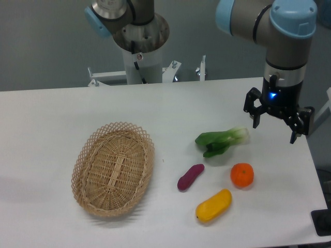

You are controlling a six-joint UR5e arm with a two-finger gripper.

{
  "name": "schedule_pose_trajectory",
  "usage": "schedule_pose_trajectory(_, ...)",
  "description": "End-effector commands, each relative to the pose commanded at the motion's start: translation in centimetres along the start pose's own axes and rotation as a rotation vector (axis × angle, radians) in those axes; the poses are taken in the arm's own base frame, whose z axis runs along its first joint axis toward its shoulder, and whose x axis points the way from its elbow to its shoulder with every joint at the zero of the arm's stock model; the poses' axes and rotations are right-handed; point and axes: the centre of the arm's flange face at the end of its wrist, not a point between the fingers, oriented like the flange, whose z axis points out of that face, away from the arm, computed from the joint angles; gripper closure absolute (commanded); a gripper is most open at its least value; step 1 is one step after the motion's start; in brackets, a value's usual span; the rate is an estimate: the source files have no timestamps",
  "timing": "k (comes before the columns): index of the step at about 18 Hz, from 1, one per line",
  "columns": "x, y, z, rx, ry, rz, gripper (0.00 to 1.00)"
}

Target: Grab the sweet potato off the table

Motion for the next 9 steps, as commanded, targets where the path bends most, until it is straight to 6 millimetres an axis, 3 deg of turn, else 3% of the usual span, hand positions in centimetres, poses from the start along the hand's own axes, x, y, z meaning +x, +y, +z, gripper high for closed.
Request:
schedule_pose_trajectory(3,-0.1,-0.1,-0.1,0.003,-0.001,-0.001,0.0)
schedule_pose_trajectory(9,1.7,-0.5,2.0,0.009,0.052,-0.039,0.0)
